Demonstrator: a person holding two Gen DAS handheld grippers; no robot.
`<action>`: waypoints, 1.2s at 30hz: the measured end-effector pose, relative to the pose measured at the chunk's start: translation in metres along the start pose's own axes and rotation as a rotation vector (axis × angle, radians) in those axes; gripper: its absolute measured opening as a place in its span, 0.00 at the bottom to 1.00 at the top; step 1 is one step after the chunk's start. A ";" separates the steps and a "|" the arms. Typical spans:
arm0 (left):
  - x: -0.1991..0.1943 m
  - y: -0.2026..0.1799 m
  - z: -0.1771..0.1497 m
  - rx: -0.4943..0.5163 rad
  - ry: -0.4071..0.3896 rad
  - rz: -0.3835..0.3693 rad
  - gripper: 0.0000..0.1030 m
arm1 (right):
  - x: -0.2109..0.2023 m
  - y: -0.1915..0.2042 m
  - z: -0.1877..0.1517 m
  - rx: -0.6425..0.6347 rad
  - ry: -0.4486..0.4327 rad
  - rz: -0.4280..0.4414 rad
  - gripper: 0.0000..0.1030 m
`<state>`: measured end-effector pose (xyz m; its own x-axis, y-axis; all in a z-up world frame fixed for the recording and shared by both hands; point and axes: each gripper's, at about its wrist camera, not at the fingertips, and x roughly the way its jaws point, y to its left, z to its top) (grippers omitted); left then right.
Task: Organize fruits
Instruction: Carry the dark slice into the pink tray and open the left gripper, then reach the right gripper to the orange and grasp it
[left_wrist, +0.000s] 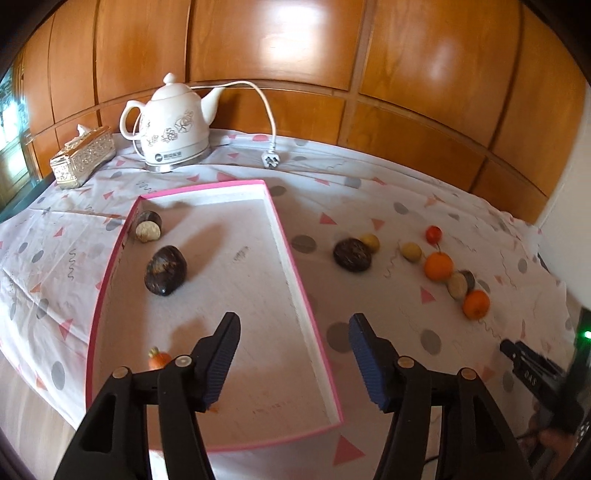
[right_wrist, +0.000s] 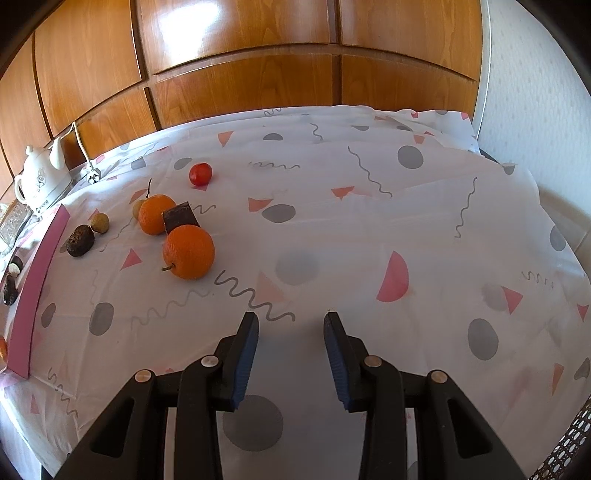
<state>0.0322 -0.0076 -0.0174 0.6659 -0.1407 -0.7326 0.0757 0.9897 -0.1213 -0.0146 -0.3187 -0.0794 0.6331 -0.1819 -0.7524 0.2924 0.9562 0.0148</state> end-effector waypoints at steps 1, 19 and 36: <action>0.000 -0.002 -0.002 0.006 0.004 -0.003 0.61 | -0.001 0.000 0.000 0.000 -0.001 0.001 0.36; -0.008 0.005 -0.010 -0.028 0.001 0.008 0.69 | -0.005 0.019 0.004 -0.055 0.008 0.095 0.36; -0.021 0.034 -0.013 -0.139 -0.028 0.069 0.82 | 0.009 0.059 0.035 -0.173 0.019 0.175 0.52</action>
<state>0.0116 0.0285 -0.0149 0.6869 -0.0699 -0.7234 -0.0732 0.9837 -0.1645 0.0335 -0.2719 -0.0628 0.6490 -0.0070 -0.7608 0.0512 0.9981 0.0345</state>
